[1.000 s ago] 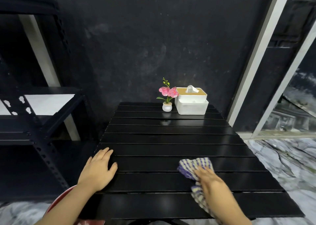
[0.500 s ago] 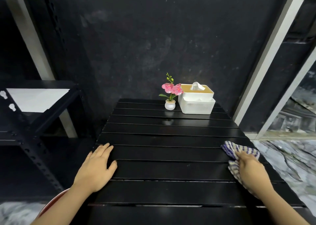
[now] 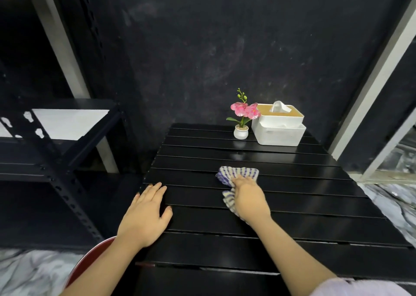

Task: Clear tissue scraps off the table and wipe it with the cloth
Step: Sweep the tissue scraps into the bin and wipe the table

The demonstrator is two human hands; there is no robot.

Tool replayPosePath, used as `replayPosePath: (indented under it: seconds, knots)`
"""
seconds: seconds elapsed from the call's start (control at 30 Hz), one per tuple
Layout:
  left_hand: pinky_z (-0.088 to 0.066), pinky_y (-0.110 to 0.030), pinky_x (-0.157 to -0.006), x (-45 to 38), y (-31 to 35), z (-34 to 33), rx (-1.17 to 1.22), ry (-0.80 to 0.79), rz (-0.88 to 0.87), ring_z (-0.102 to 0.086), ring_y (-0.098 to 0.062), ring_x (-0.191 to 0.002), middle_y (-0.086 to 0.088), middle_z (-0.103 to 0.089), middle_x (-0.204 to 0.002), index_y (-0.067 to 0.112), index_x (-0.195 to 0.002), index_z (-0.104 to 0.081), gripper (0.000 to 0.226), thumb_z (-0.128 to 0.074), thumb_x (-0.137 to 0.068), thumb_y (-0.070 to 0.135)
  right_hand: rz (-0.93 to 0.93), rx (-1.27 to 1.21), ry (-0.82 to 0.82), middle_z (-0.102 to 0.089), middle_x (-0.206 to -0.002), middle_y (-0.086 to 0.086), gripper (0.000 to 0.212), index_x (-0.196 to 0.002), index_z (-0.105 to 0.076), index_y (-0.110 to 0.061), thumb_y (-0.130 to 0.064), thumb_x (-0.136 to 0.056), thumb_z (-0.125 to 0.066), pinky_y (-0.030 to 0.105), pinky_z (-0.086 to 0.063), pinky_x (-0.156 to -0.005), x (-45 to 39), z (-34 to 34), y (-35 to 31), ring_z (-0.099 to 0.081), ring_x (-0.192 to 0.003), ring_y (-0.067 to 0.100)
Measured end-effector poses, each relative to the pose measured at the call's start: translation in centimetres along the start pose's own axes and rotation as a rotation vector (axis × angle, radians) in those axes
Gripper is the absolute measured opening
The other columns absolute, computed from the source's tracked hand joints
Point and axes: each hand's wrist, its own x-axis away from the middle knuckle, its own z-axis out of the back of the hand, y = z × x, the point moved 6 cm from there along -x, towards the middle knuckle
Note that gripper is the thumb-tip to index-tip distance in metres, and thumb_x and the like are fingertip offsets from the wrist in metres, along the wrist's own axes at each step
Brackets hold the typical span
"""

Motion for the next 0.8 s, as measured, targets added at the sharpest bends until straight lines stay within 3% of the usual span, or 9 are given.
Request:
replayPosePath:
  seconds: [0.17, 0.3, 0.57, 0.63, 0.7, 0.77, 0.8]
  knots:
    - [-0.005, -0.034, -0.121, 0.0, -0.1, 0.0, -0.003, -0.003, -0.001, -0.007, -0.014, -0.147, 0.004, -0.014, -0.158, 0.021, -0.148, -0.019, 0.060, -0.037, -0.094, 0.040, 0.110, -0.016, -0.018, -0.035, -0.148, 0.009, 0.046, -0.137, -0.037, -0.012, -0.015, -0.091, -0.041, 0.027, -0.015, -0.116, 1.6, -1.6, -4.3, -0.026, -0.139, 0.021]
    - [-0.006, -0.034, -0.121, 0.1, 0.0, 0.1, -0.019, -0.005, 0.002, -0.007, -0.014, -0.147, 0.004, -0.014, -0.158, 0.020, -0.148, -0.019, 0.060, -0.036, -0.094, 0.041, 0.165, -0.053, -0.052, -0.031, -0.151, 0.006, 0.049, -0.139, -0.033, -0.013, -0.008, -0.091, -0.038, 0.027, -0.011, -0.118, 3.6, -1.8, -6.2, -0.020, -0.141, 0.018]
    - [-0.006, -0.034, -0.121, 0.6, 0.1, 0.1, -0.036, -0.019, 0.009, -0.008, -0.015, -0.147, 0.003, -0.015, -0.158, 0.020, -0.148, -0.019, 0.059, -0.036, -0.095, 0.040, 0.206, -0.040, -0.079, -0.026, -0.153, 0.001, 0.058, -0.141, -0.029, -0.017, -0.004, -0.087, -0.045, 0.026, -0.009, -0.117, 8.3, -1.3, -5.5, -0.014, -0.143, 0.017]
    - [-0.006, -0.034, -0.120, 0.6, 0.1, 0.1, -0.039, -0.025, 0.008, -0.008, -0.015, -0.147, 0.003, -0.015, -0.158, 0.020, -0.148, -0.019, 0.059, -0.036, -0.095, 0.040, 0.151, -0.049, -0.035, -0.039, -0.146, 0.006, 0.055, -0.135, -0.041, -0.013, -0.005, -0.082, -0.054, 0.029, -0.017, -0.116, 9.1, -0.8, -3.7, -0.028, -0.139, 0.021]
    - [-0.006, -0.034, -0.121, 0.7, 0.1, 0.1, -0.039, -0.023, 0.006, -0.008, -0.015, -0.147, 0.003, -0.015, -0.158, 0.020, -0.148, -0.019, 0.059, -0.036, -0.095, 0.040, 0.116, 0.002, 0.050, -0.063, -0.124, 0.010, 0.048, -0.116, -0.061, -0.011, -0.007, -0.068, -0.067, 0.037, -0.040, -0.103, 9.7, 0.1, -1.4, -0.056, -0.118, 0.025]
    - [-0.007, -0.034, -0.121, 0.8, 0.0, 0.1, -0.036, -0.022, 0.006, -0.008, -0.014, -0.147, 0.003, -0.015, -0.158, 0.019, -0.148, -0.019, 0.059, -0.036, -0.095, 0.040, 0.061, 0.051, 0.086, -0.073, -0.103, 0.009, 0.040, -0.099, -0.069, -0.013, -0.015, -0.060, -0.065, 0.040, -0.054, -0.082, 10.3, 1.1, 1.2, -0.069, -0.096, 0.024]
    - [-0.007, -0.034, -0.121, 0.8, 0.0, 0.1, -0.035, -0.021, 0.007, -0.008, -0.014, -0.147, 0.003, -0.015, -0.158, 0.019, -0.148, -0.019, 0.059, -0.036, -0.095, 0.040, 0.040, 0.062, 0.078, -0.074, -0.100, 0.010, 0.038, -0.097, -0.070, -0.011, -0.018, -0.062, -0.058, 0.041, -0.055, -0.079, 10.7, 1.6, 2.5, -0.070, -0.094, 0.025]
